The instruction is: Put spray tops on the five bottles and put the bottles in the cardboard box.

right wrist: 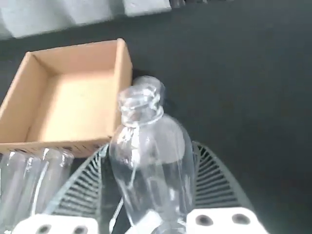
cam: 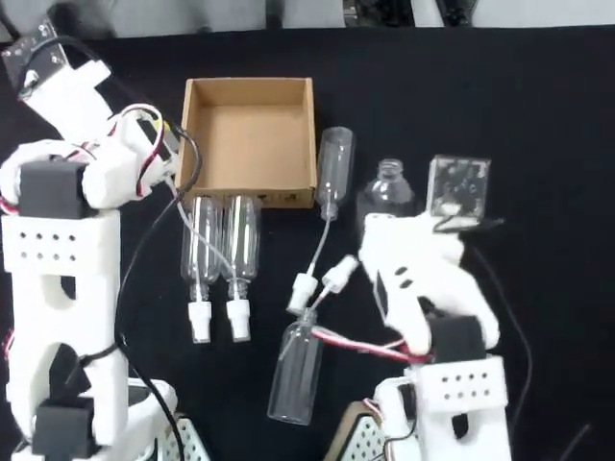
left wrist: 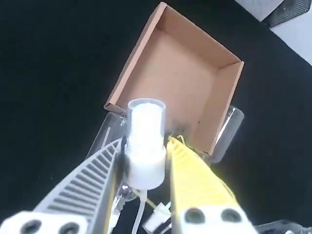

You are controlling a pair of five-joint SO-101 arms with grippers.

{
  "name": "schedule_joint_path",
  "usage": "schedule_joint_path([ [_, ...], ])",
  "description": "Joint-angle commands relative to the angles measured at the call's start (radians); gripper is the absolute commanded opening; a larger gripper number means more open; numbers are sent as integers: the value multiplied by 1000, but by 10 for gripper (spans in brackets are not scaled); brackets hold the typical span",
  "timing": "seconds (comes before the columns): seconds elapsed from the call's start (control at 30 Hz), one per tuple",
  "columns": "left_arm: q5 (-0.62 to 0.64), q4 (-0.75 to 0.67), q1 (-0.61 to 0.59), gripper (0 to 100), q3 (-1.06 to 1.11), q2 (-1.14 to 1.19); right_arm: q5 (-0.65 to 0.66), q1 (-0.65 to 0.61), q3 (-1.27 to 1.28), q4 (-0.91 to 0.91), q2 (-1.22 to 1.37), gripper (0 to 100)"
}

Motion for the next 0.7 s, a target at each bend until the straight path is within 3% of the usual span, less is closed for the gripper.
schedule_joint_path([
  [0.0, 11, -72, 15, 29, 53, -95, 49, -54, 27, -55, -87, 82],
  [0.3, 127, -222, 5, 29, 219, -278, 144, -126, 142, -167, -134, 78],
  [0.67, 186, -405, 4, 29, 384, -388, 186, -184, 180, -203, -136, 78],
])
